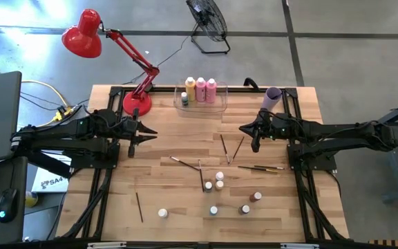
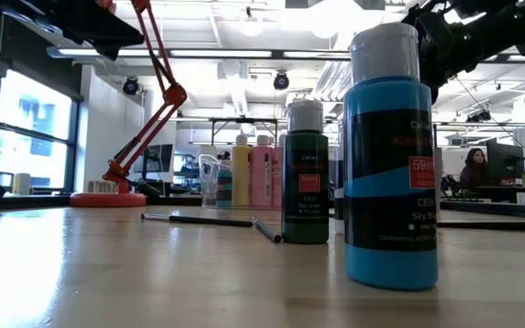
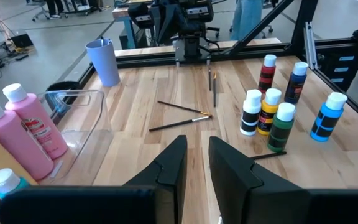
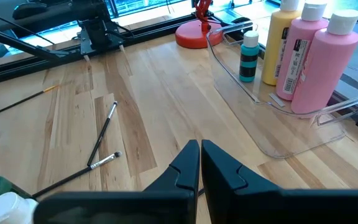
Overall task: Pick & Place Paint Supplies
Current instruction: Put the small white paint bottle into the transparent bin
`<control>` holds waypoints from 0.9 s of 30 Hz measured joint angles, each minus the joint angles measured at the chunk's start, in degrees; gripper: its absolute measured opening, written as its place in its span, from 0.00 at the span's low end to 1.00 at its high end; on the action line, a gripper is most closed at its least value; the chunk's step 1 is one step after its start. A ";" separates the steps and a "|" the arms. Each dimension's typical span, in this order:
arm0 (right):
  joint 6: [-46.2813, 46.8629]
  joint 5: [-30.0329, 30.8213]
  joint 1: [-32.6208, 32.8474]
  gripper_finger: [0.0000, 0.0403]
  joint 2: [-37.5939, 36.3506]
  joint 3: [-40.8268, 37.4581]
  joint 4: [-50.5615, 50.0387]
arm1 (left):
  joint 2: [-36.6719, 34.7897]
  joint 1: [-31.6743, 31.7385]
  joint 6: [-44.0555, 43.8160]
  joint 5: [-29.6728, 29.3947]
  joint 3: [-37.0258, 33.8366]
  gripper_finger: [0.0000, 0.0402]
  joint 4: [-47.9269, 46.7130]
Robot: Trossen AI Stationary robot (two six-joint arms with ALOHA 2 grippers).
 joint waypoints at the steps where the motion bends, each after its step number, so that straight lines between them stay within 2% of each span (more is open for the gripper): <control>1: 0.00 0.01 0.00 0.02 0.00 0.00 0.00 | 0.00 -0.01 0.00 0.00 0.00 0.16 0.00; 7: 0.00 0.00 0.00 0.02 0.00 0.00 0.00 | 0.00 -0.02 0.07 0.55 0.00 0.16 0.02; 10: 0.00 0.00 -0.02 0.02 0.00 0.00 0.01 | 0.00 0.00 2.53 2.87 0.00 0.16 -0.03; 15: 0.00 0.00 0.00 0.02 0.00 0.00 0.00 | 0.00 0.00 10.63 15.21 0.00 0.16 0.04; 19: 0.00 0.00 0.00 0.02 0.00 0.00 -0.01 | 0.00 0.00 12.39 24.94 0.02 0.16 0.06; 21: 0.00 0.00 0.00 0.02 0.01 0.00 0.01 | 0.04 0.00 12.37 27.36 0.02 0.19 -0.11; 27: -0.24 0.04 0.00 0.02 0.00 0.00 -0.01 | 2.85 0.00 12.57 27.65 0.02 0.35 -1.71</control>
